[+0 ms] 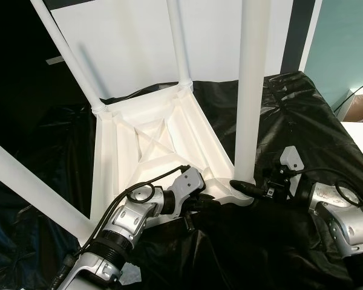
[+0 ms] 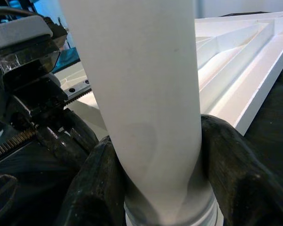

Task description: Building children table

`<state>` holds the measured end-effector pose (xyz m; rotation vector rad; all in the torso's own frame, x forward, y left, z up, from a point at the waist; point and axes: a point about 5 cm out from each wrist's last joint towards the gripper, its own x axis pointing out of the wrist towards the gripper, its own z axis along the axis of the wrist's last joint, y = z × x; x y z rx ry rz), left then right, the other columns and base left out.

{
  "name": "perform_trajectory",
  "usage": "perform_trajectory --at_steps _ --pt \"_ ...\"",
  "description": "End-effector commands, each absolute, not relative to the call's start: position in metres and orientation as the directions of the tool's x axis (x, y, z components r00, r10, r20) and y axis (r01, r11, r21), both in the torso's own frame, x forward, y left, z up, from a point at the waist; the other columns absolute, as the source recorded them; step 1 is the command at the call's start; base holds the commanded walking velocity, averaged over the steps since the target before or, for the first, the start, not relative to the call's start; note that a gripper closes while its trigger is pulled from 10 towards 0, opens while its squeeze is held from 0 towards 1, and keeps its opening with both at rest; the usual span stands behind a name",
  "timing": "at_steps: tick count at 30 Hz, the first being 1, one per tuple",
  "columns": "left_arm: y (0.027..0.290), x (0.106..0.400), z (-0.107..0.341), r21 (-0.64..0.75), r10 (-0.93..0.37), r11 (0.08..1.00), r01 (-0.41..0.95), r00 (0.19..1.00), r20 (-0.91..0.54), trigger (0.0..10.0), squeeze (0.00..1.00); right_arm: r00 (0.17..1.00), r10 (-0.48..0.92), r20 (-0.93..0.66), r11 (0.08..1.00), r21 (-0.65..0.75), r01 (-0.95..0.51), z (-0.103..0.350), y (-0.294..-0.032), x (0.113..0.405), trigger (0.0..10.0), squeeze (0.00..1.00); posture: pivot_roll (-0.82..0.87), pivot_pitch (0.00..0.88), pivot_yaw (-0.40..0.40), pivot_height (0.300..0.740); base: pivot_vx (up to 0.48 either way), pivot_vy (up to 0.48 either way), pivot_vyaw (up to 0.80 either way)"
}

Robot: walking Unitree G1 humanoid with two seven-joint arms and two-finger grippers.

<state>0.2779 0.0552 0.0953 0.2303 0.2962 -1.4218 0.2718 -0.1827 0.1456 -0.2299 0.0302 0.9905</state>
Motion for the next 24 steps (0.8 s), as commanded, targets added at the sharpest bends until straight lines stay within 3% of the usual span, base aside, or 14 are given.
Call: perform_trajectory --at_steps 1,3,4,5,6,7,9,14,19,20,21,22,23,24 --pt "0.060 0.261 0.066 -0.173 -0.941 0.131 0.976 0.067 -0.333 10.0 0.00 0.520 0.843 -0.138 0.506 -0.121 -0.854 0.137 -0.178 0.268 0.0 0.00 -0.06 0.000 0.083 0.740 0.000 0.000 0.00" --pt "0.060 0.261 0.066 -0.173 -0.941 0.131 0.976 0.067 -0.333 10.0 0.00 0.534 0.836 -0.125 0.523 -0.112 -0.845 0.135 -0.178 0.267 0.0 0.00 -0.06 0.000 0.083 0.740 0.000 0.000 0.00" --pt "0.061 0.260 0.066 -0.172 -0.940 0.127 0.977 0.063 -0.336 10.0 0.00 0.642 0.764 -0.058 0.631 -0.137 -0.764 0.134 -0.174 0.267 0.0 0.00 -0.06 0.000 0.087 0.740 0.000 0.000 0.00" --pt "0.061 0.260 0.066 -0.172 -0.940 0.127 0.977 0.063 -0.336 10.0 0.00 0.642 0.764 -0.058 0.631 -0.137 -0.764 0.134 -0.174 0.267 0.0 0.00 -0.06 0.000 0.087 0.740 0.000 0.000 0.00" --pt "0.061 0.260 0.066 -0.171 -0.939 0.128 0.977 0.064 -0.337 10.0 0.00 0.774 0.633 0.023 0.768 -0.145 -0.624 0.132 -0.173 0.263 0.0 0.00 -0.06 0.000 0.082 0.740 0.000 0.000 0.00" --pt "0.061 0.260 0.066 -0.171 -0.939 0.128 0.977 0.064 -0.337 10.0 0.00 0.774 0.633 0.023 0.768 -0.145 -0.624 0.132 -0.173 0.263 0.0 0.00 -0.06 0.000 0.082 0.740 0.000 0.000 0.00" --pt "0.062 0.261 0.066 -0.171 -0.940 0.138 0.976 0.075 -0.334 10.0 0.00 0.942 0.322 0.099 0.942 -0.138 -0.307 0.123 -0.179 0.243 0.0 0.00 -0.05 0.000 0.078 0.740 0.000 0.000 0.00" --pt "0.065 0.257 0.063 -0.183 -0.939 0.134 0.974 0.066 -0.339 10.0 0.00 0.983 0.078 0.166 0.987 -0.155 -0.052 0.128 -0.189 0.236 0.0 0.00 -0.06 0.000 0.089 0.740 0.000 0.000 0.00" --pt "0.062 0.257 0.064 -0.184 -0.939 0.126 0.975 0.058 -0.338 10.0 0.00 0.981 0.103 0.162 0.984 -0.162 -0.076 0.129 -0.183 0.239 0.0 0.00 -0.06 0.000 0.096 0.740 0.000 0.000 0.00" --pt "0.062 0.258 0.064 -0.182 -0.941 0.126 0.975 0.059 -0.335 10.0 0.00 0.979 0.131 0.154 0.981 -0.163 -0.106 0.128 -0.180 0.240 1.5 0.00 -0.06 0.000 0.096 0.740 0.000 0.000 0.00" --pt "0.062 0.258 0.064 -0.182 -0.941 0.126 0.975 0.059 -0.335 10.0 0.00 0.979 0.131 0.154 0.981 -0.163 -0.106 0.128 -0.180 0.240 1.5 0.00 -0.06 0.000 0.096 0.740 0.000 0.000 0.00" --pt "0.061 0.259 0.065 -0.181 -0.941 0.126 0.975 0.059 -0.333 10.0 0.00 0.977 0.160 0.143 0.978 -0.159 -0.137 0.127 -0.177 0.241 6.5 0.00 -0.06 0.000 0.096 0.740 0.000 0.000 0.00" --pt "0.061 0.259 0.065 -0.181 -0.941 0.126 0.975 0.060 -0.332 10.0 0.00 0.974 0.185 0.130 0.974 -0.156 -0.164 0.125 -0.175 0.242 10.0 0.00 -0.06 0.000 0.098 0.740 0.000 0.000 0.00" --pt "0.061 0.259 0.065 -0.181 -0.941 0.126 0.975 0.060 -0.332 10.0 0.00 0.974 0.185 0.130 0.974 -0.156 -0.164 0.125 -0.175 0.242 10.0 0.00 -0.06 0.000 0.098 0.740 0.000 0.000 0.00"
